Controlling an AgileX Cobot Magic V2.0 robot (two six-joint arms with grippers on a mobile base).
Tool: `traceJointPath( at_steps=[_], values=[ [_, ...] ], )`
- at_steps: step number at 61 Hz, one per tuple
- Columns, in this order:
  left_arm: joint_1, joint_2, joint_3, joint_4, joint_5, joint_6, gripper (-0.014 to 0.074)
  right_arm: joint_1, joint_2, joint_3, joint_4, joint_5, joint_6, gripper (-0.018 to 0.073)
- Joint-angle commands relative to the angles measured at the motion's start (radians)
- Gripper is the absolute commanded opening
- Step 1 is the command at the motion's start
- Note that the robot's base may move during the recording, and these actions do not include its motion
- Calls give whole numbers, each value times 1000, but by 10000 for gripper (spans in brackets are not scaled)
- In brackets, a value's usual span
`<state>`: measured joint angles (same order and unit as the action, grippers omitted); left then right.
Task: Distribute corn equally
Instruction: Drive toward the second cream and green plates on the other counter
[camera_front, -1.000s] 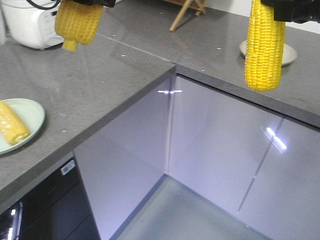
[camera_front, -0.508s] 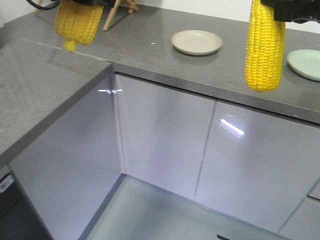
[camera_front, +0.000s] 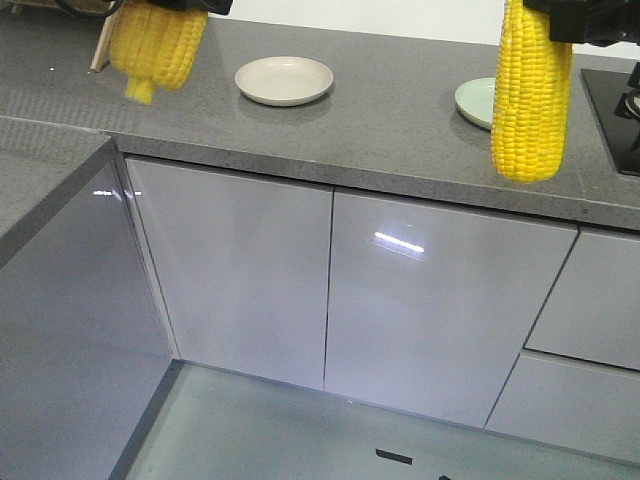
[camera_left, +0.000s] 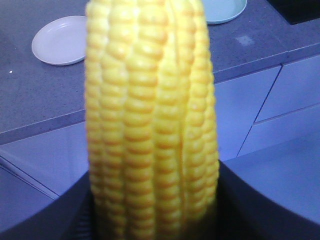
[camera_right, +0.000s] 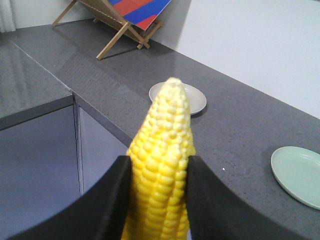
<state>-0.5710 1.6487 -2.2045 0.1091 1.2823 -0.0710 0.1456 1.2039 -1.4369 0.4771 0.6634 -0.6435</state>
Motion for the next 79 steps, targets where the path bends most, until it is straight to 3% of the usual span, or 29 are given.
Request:
traceJointPath(
  at_steps=[1,79],
  values=[
    [-1,-36,-25,3,-31,-9,-6,-7,-23,-31,20,-68,-5,-6],
    [-1,-36,-25,3,-31,-8,-6,-7,-23,-31,20,-65,-5,-6]
  ],
)
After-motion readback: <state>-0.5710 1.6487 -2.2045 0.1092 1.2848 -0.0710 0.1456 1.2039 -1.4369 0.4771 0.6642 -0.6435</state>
